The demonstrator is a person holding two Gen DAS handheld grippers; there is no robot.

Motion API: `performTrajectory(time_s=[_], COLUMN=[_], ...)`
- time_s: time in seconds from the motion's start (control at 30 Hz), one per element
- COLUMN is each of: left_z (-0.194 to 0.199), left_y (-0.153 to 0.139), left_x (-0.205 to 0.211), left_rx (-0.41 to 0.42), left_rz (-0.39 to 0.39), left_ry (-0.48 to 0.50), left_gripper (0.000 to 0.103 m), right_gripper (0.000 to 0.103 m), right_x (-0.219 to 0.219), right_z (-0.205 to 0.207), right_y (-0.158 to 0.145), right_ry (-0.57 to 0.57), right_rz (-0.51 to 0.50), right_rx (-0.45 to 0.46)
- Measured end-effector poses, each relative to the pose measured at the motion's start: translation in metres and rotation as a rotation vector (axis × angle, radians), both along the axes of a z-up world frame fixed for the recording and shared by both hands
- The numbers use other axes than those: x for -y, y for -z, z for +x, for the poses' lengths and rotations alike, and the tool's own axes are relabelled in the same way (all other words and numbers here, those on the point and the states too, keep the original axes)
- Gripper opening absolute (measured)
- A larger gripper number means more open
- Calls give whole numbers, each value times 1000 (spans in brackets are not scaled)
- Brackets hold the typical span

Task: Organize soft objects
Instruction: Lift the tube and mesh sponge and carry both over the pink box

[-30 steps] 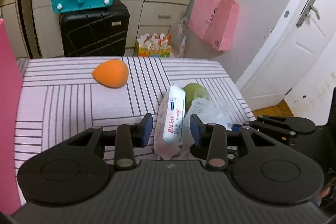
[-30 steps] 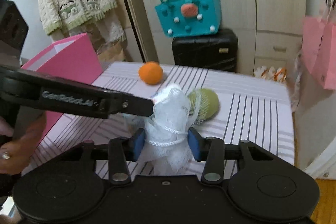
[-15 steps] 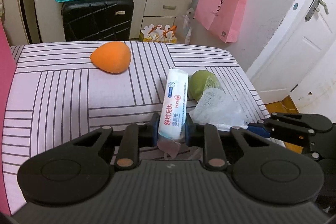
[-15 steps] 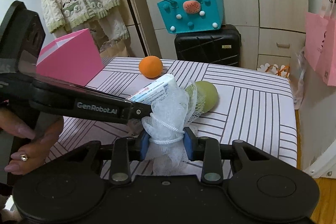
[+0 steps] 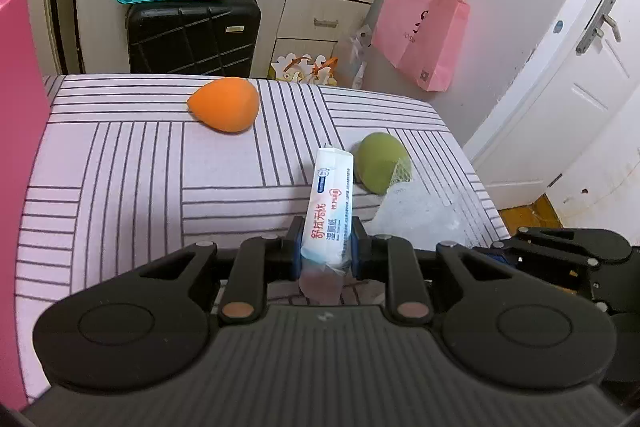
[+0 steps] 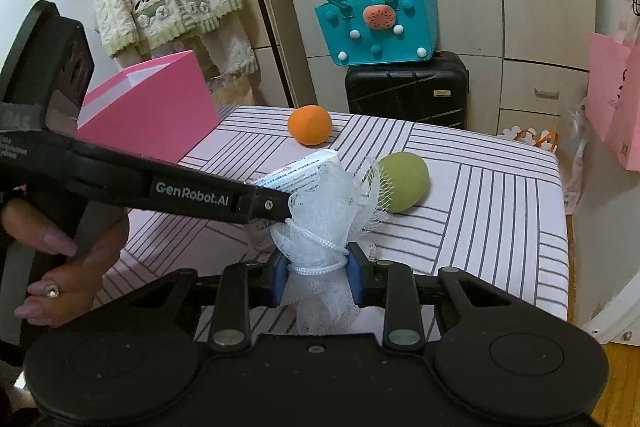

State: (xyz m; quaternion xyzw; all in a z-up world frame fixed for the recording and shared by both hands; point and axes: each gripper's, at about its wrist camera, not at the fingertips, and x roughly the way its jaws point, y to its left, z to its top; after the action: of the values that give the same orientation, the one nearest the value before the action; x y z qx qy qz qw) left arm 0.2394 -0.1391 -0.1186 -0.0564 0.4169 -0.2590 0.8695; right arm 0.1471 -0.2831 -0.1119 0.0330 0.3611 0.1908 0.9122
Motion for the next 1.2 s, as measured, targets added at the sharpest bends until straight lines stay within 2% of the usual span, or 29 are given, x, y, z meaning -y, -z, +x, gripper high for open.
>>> performTrajectory(time_s=[0.5, 0.63, 0.77, 0.97, 1.2], left_z=[-55, -69, -84, -99, -116], left_y=[-16, -24, -27, -30, -36], left_x=[-33, -41, -46, -59, -68], left_rx=[15, 25, 28, -15, -17], left_rz=[27, 42, 58, 50, 76], left_ry=[6, 33, 54, 64, 58], left_gripper=[21, 21, 21, 21, 21], right_gripper=[35, 35, 35, 35, 36], right_x=[8, 10, 6, 3, -8], right_z=[-25, -35, -44, -51, -67], right_y=[-4, -8, -12, -22, -34], right_ry=[35, 42, 63, 14, -58], right_rz=[-21, 1, -20, -8, 39], right_rx=[-39, -47, -42, -79, -121])
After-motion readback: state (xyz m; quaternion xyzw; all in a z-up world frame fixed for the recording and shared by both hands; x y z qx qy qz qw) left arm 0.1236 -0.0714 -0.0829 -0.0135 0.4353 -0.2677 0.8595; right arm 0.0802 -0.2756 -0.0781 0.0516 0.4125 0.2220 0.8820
